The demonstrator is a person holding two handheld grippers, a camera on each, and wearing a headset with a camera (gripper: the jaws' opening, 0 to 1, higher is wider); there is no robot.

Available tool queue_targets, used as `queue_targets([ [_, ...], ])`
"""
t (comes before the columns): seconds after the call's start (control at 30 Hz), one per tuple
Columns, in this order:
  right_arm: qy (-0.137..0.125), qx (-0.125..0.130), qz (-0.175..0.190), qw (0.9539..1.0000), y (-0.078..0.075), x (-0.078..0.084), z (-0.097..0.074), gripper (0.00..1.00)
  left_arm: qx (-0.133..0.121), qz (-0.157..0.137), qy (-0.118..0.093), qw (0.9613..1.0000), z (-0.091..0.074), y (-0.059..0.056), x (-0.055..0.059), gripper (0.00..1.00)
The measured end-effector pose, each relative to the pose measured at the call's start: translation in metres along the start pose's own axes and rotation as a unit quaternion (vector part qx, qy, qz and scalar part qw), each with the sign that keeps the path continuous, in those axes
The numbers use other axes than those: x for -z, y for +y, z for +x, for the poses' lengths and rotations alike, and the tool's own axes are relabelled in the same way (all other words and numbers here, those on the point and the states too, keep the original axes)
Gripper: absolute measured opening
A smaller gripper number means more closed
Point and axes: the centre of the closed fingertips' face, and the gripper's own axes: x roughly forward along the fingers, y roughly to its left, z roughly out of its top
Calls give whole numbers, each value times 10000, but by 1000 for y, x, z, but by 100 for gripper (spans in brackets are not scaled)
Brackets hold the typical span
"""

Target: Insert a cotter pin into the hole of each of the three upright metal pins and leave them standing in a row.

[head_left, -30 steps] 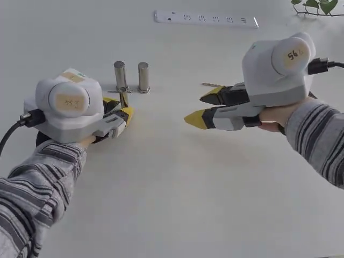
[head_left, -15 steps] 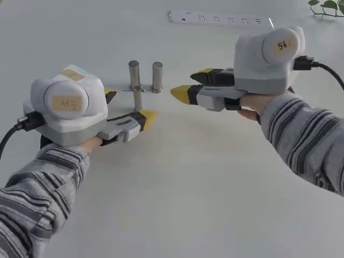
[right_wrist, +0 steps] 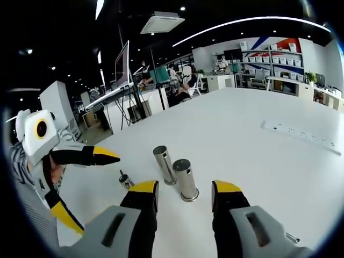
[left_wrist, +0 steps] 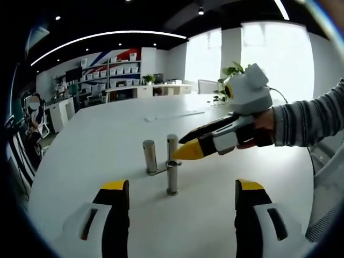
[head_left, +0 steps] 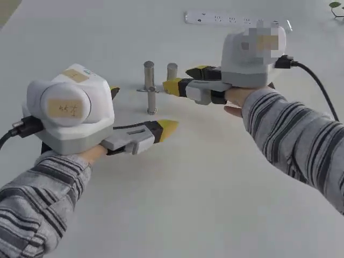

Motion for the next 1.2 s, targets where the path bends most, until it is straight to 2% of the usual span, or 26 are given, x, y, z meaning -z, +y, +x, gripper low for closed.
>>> queue_targets([
  [0.17,97,60,33,9999,-5,3,12,32,14,23,18,10000,-8,-4,-2,83],
  [0.37,66,94,10,9999,0,3,16,25,46,13,-36,10000,-16,-11,-6,89],
  [0.47,47,99,-5,9999,-3,4,16,19,57,28,-43,10000,-19,-14,-6,95],
  [0.53,34,100,-49,9999,-4,3,16,12,41,94,30,9999,-20,-14,-4,97],
  [0.7,55,133,-105,9998,-6,4,17,10,114,64,16,9999,-21,-18,-4,99],
  [0.87,39,299,-281,9992,-5,3,19,9,148,72,41,9999,-23,-19,-3,99],
  [0.93,14,518,-462,9976,-9,1,18,8,141,73,46,9999,-24,-19,-3,99],
  [0.97,92,640,-448,9969,-10,3,17,8,109,63,46,9999,-25,-18,-3,99],
  [1.03,81,731,-528,9959,-14,2,18,8,108,34,61,9999,-27,-17,-2,99],
  [1.2,113,972,-571,9936,-11,3,9,8,106,85,110,9998,-30,-18,1,99],
])
